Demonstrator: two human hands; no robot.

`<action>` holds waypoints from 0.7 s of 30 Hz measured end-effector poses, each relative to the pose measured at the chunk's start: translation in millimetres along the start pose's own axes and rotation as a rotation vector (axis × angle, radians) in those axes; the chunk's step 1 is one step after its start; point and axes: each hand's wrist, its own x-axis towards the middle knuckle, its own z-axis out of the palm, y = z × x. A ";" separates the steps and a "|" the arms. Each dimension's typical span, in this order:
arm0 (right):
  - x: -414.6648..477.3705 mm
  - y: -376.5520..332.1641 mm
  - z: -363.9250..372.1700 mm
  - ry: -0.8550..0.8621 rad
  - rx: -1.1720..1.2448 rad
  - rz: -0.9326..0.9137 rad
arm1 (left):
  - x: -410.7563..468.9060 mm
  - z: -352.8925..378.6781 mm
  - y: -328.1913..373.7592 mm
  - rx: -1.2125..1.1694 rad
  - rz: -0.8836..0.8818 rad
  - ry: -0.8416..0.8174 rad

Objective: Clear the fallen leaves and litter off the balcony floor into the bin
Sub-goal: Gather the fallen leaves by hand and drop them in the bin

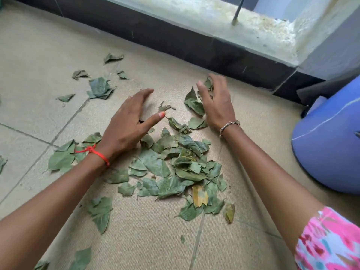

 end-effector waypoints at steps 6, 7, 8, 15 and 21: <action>14.6 -27.2 9.6 -0.256 0.143 -0.081 | 0.2 -3.1 1.3 -0.039 0.010 -0.004; 8.5 -35.4 13.7 -0.339 0.132 -0.118 | 0.3 -3.4 0.9 -0.046 0.010 -0.004; 1.7 -42.1 18.3 -0.410 0.133 -0.156 | 1.3 -3.8 0.2 -0.055 0.007 -0.005; -59.1 -64.1 12.9 -0.725 0.257 -0.186 | -4.1 -11.0 2.6 -0.368 -0.055 -0.075; -119.4 -52.0 -56.5 -0.274 0.560 0.023 | -37.6 -10.9 14.6 -0.361 -0.056 -0.243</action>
